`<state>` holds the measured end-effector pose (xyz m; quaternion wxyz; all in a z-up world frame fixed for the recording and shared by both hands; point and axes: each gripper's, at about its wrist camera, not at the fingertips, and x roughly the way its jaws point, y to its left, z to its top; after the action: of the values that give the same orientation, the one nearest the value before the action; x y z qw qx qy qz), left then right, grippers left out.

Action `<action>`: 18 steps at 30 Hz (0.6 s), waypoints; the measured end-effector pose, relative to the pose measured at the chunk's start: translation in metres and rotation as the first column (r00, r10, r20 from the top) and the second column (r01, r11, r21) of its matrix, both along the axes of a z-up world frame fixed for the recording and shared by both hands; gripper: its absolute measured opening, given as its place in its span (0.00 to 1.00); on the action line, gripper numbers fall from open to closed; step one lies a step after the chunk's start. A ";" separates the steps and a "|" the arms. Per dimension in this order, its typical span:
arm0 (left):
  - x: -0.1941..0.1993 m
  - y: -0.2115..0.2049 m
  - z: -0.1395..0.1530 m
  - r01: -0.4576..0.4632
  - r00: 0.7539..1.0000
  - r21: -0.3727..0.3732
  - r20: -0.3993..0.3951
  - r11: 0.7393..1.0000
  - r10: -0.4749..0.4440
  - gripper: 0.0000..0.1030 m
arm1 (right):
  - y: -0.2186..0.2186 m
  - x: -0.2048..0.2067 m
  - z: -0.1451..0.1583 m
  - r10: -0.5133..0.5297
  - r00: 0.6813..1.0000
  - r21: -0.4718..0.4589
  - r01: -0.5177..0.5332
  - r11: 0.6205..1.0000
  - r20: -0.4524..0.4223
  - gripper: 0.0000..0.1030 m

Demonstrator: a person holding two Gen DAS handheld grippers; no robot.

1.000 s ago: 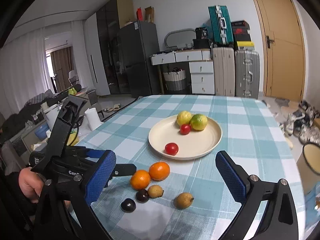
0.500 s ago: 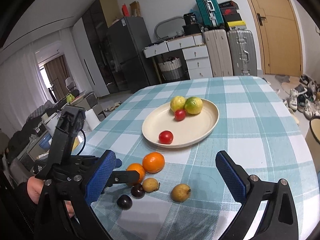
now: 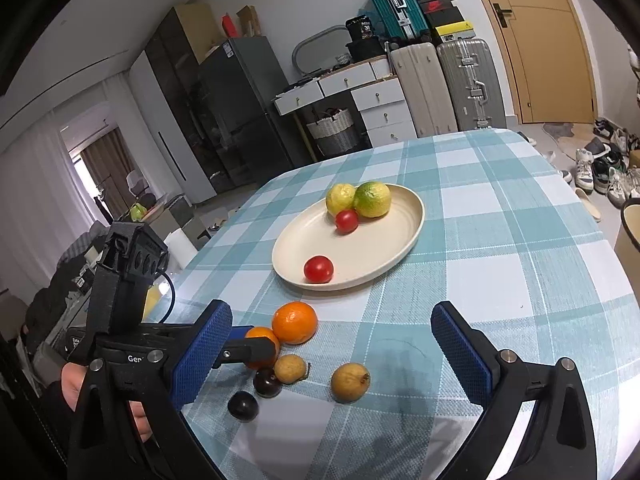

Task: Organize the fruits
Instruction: 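Grasp an orange with the left tool while the right tool grasps another orange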

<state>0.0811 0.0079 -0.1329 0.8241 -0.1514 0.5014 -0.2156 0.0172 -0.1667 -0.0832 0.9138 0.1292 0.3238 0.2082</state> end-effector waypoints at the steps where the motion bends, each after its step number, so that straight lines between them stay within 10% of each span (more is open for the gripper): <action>1: 0.000 0.001 -0.002 -0.001 1.000 -0.010 -0.011 1.000 0.001 0.38 | 0.000 0.000 0.000 0.000 1.000 0.002 0.000 1.000 -0.002 0.99; 18: -0.014 0.026 0.015 -0.073 0.997 -0.016 0.025 0.997 0.073 0.36 | 0.010 0.010 -0.006 0.039 0.998 0.026 -0.037 0.999 -0.057 0.99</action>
<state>0.0672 0.0340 -0.1184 0.8365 -0.1732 0.4834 -0.1911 0.0269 -0.1570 -0.0892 0.8984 0.1402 0.3495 0.2258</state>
